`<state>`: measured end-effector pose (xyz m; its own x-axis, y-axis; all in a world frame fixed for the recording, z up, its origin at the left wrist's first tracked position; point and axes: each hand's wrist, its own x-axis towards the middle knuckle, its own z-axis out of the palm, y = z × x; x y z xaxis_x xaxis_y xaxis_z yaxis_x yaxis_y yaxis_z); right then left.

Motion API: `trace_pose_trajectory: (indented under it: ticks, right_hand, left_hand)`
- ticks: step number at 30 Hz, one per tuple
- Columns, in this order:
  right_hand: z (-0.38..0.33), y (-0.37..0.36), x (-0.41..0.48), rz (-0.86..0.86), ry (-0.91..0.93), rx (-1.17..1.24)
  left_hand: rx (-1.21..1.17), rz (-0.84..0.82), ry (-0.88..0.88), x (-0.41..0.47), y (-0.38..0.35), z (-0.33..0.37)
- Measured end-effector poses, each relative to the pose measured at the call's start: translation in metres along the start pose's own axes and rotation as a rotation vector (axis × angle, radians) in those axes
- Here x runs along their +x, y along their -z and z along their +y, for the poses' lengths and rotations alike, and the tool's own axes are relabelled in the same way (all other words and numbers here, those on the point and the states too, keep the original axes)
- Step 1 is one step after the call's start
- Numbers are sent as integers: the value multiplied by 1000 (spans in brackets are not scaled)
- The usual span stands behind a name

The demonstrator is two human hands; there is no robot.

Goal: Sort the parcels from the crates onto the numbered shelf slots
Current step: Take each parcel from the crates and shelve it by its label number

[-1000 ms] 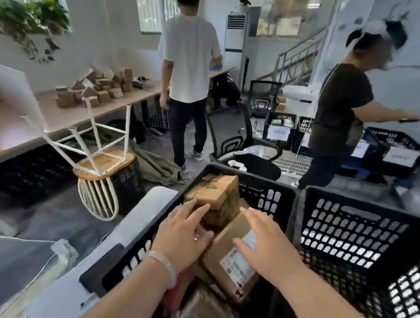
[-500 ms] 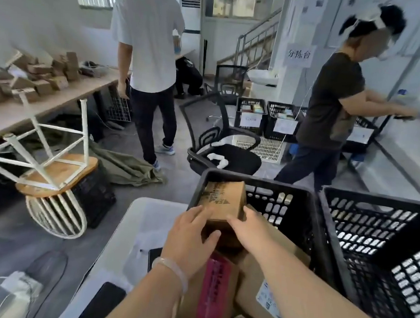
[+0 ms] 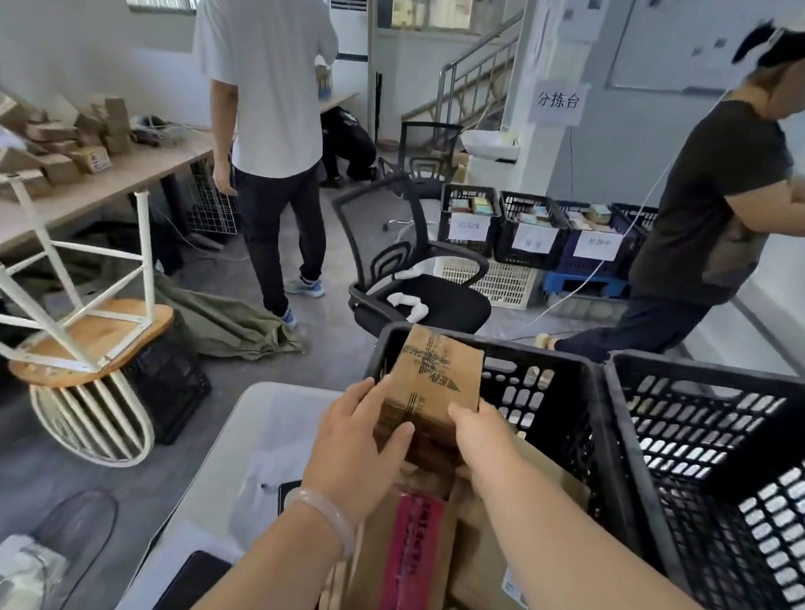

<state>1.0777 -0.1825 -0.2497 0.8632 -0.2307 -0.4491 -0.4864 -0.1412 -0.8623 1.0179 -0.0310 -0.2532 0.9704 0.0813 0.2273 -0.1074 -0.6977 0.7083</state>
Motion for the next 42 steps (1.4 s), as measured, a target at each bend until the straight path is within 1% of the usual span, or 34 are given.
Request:
trace_pose_trajectory:
  ticks: [3, 5, 8, 10, 13, 16, 18, 20, 21, 22, 24, 26, 28, 30, 33, 35, 37, 38, 40, 42]
  right_hand:
    - [-3, 18, -17, 6, 78, 61]
    - [-3, 34, -35, -20, 183, 56]
    - [0, 57, -61, -63, 328, 56]
    - [3, 71, -73, -78, 378, 140]
    - [3, 95, -82, -41, 414, 263]
    - [-1, 124, -81, 17, 409, 357]
    - [-2, 142, -80, -61, 356, 407]
    - [-3, 157, -84, -214, 291, 525]
    - [-2, 164, -86, -261, 300, 556]
    - [-1, 169, -88, -265, 336, 552]
    - [1, 177, -92, -164, 433, 475]
    - [1, 184, -98, -55, 486, 399]
    - [1, 192, -106, -21, 553, 341]
    - [2, 200, -112, -6, 606, 286]
    - [4, 211, -122, -41, 670, 255]
    - [8, 213, -128, -59, 709, 193]
    - [12, 212, -134, -34, 742, 102]
    - [15, 212, -137, -23, 768, 48]
    - [19, 212, -140, 10, 855, -79]
    - [22, 214, -140, 62, 946, -208]
  left_hand:
    - [-67, 11, 42, 8, 3, 12]
    - [-130, -5, 60, 12, 5, 27]
    - [-190, -11, 34, 14, 7, 51]
    - [-207, 11, 19, 10, 7, 65]
    - [-358, 48, 13, 1, 8, 84]
    - [-582, 47, 13, -11, 5, 102]
    - [-714, -11, 54, -18, 4, 114]
    - [-712, -61, 53, -23, 0, 124]
    - [-641, -69, 39, -24, -2, 128]
    - [-562, -79, 24, -24, -4, 132]
    - [-470, -142, 22, -26, -8, 142]
    - [-444, -217, 40, -28, -13, 153]
    - [-432, -237, 33, -31, -18, 163]
    - [-461, -196, 25, -34, -25, 170]
    - [-419, -31, -13, -38, -32, 175]
    - [-416, 31, -9, -40, -34, 179]
    - [-442, 19, -19, -44, -36, 183]
    - [-459, -20, -35, -46, -37, 185]
    - [-435, -90, -57, -49, -41, 189]
    - [-440, -113, -51, -53, -44, 191]
